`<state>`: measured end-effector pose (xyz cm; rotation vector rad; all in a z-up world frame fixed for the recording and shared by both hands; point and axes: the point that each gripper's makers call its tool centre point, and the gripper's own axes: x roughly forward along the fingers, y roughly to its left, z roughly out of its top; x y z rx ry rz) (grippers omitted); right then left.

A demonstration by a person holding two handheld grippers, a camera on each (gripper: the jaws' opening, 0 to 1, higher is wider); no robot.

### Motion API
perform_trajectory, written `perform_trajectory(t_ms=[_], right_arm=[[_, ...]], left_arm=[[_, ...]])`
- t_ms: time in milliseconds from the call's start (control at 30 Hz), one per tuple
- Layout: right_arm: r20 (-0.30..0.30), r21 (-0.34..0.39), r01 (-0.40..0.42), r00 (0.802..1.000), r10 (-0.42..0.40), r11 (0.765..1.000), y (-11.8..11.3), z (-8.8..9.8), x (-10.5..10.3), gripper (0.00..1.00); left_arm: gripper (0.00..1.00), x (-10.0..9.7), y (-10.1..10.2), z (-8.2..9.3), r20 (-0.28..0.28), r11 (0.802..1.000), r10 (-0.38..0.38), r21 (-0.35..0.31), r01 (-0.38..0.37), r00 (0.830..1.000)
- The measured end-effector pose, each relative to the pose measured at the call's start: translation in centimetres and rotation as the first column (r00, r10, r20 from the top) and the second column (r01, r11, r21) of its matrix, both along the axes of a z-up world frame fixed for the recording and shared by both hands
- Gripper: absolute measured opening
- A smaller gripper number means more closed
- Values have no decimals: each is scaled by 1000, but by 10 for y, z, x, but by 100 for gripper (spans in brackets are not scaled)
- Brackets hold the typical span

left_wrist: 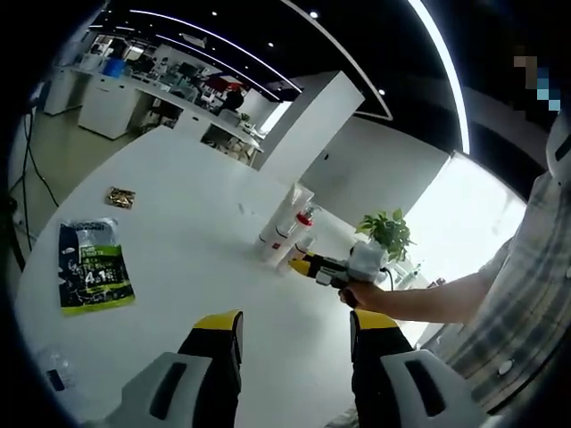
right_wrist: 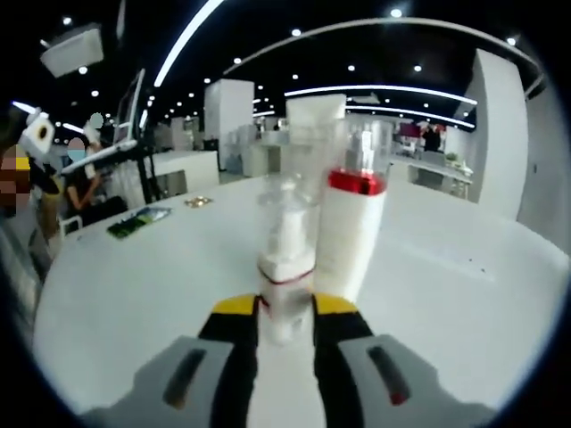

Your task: Arrange the skincare products in the storage area until every visible bottle or jar stands upright without overlapping.

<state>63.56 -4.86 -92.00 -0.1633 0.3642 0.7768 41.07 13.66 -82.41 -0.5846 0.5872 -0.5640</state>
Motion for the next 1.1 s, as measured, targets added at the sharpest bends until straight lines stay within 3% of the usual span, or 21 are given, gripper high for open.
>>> perform_trajectory(t_ms=[333, 1100], right_arm=[[-20, -19, 7, 1000, -8, 1000, -8, -3, -4, 21], [-22, -66, 23, 999, -25, 998, -13, 1, 9, 15]], left_arm=[[49, -2, 4, 0, 3, 1000, 19, -14, -19, 1000], [47, -1, 1, -3, 0, 1000, -8, -19, 8, 1000]])
